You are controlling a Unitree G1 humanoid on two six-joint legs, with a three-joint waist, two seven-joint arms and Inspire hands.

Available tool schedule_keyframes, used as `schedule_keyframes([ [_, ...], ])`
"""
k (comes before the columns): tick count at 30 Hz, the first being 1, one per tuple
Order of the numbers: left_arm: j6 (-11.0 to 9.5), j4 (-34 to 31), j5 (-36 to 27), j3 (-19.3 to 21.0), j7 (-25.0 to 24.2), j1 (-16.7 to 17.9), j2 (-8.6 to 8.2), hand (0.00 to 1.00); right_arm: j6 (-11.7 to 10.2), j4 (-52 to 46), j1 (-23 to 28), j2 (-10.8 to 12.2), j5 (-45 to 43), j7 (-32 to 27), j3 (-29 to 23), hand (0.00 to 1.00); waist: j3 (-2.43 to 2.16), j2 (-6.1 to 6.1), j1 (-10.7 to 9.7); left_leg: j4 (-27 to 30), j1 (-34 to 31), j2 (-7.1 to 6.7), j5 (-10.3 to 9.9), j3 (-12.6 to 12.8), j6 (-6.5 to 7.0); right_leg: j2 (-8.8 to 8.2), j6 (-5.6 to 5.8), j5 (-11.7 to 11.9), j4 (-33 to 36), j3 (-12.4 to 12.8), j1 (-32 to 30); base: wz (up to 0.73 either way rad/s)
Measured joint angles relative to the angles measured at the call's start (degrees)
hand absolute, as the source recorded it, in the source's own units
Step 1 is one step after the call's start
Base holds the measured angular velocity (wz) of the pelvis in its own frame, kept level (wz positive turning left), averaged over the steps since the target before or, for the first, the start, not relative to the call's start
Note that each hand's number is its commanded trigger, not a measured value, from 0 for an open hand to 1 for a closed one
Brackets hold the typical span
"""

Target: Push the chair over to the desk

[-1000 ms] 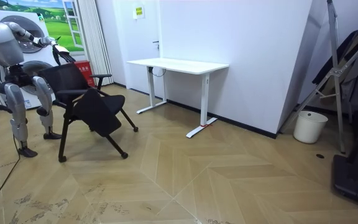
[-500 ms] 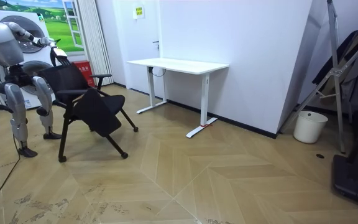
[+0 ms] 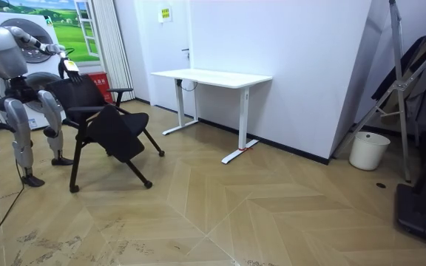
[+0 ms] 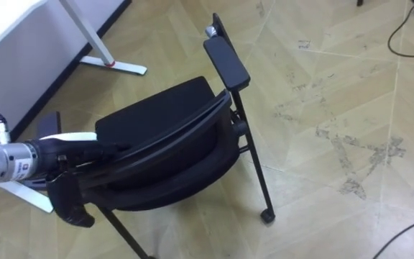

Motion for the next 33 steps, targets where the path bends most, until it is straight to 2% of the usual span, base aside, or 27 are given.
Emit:
schedule_keyframes([
  [3,0.2,0.0,0.0,-0.5,-0.6,-0.3,0.49,0.00,0.0,0.0,-0.7,0.0,-1.4,0.3,0.6,0.00,0.26,-0.35,-0.3,0.2,0.0,-0.14,0.0,0.0,0.00,-0.10,0.02,0.0,0.0,0.3,0.0,-0.01],
  [8,0.6,0.3,0.1,-0.5,-0.5,-0.1,0.57,0.00,0.9,0.1,-0.6,0.0,-1.3,0.7,0.6,0.00,0.26,-0.36,-0.9,0.3,-0.1,-0.19,0.0,-0.3,0.02,-0.14,0.08,0.0,-0.1,-0.1,0.2,0.01],
  [14,0.0,3.9,0.4,-1.9,2.7,0.2,0.28,0.00,1.1,0.2,-0.4,-0.1,-1.5,-0.5,1.3,0.00,0.42,-0.58,-2.3,1.1,0.9,-0.17,0.0,0.2,0.02,-0.18,0.19,-0.1,-0.3,0.0,1.5,-0.02],
  [17,-1.3,6.5,0.6,-2.0,5.7,0.4,-0.66,0.00,1.0,0.2,-0.4,-0.1,-0.5,-2.3,2.5,0.00,0.67,-1.05,-2.1,0.9,1.4,-0.18,0.0,0.7,0.02,-0.15,0.18,-0.6,-0.1,1.0,1.6,-0.08],
  [20,-2.9,8.8,1.7,-2.0,9.5,0.8,-1.96,0.00,0.9,0.2,-0.4,-0.2,0.6,-3.4,2.6,0.00,0.51,-1.69,-2.0,1.0,1.4,-0.17,0.1,1.0,0.21,-0.12,0.18,-0.8,-0.1,1.4,0.9,0.00],
  [24,-4.6,12.2,5.7,-2.0,15.1,2.1,-4.82,0.00,0.6,-0.1,0.5,-0.1,0.7,-5.4,2.6,0.00,0.17,-3.24,-1.9,0.9,1.6,-0.17,0.1,1.1,0.21,-0.06,0.14,-0.7,-0.1,1.5,1.1,0.00],
  [25,-5.2,12.8,6.1,-2.1,16.4,2.2,-4.92,0.00,0.5,-0.1,0.8,-0.1,0.6,-6.1,2.6,0.00,0.12,-3.62,-1.8,0.8,1.6,-0.17,0.1,1.1,0.21,-0.04,0.11,-0.7,-0.1,1.5,1.1,0.00],
  [27,-6.2,14.4,6.8,-2.1,18.7,2.8,-5.32,0.00,0.2,-0.1,0.8,-0.1,0.6,-7.4,2.6,0.00,0.04,-3.99,-1.8,0.5,1.8,-0.18,0.1,1.1,0.21,-0.01,0.10,-0.7,-0.1,1.7,1.1,-0.06],
  [29,-7.4,16.1,7.7,-1.9,21.3,3.3,-6.44,0.00,-0.4,-0.6,1.3,-0.1,0.3,-8.2,2.6,0.00,-0.01,-4.07,-1.7,-0.3,2.4,-0.18,0.1,1.3,0.21,0.07,0.10,-0.7,-0.1,2.0,1.2,-0.09],
  [31,-8.8,19.5,9.2,-1.2,24.8,3.4,-8.51,0.00,-0.4,-2.9,1.8,0.1,0.1,-8.8,2.6,0.00,-0.02,-4.07,-1.6,-0.4,2.7,-0.19,0.1,2.0,0.21,0.06,0.10,-0.7,0.1,2.5,1.1,-0.11],
  [33,-9.9,21.2,9.2,-0.6,26.3,3.3,-9.38,0.00,-0.6,-4.8,2.3,0.1,0.3,-8.8,2.6,0.00,-0.03,-4.14,-1.5,-0.6,3.2,-0.18,0.1,2.6,0.21,0.06,0.15,-0.7,0.1,2.7,1.4,-0.07],
])
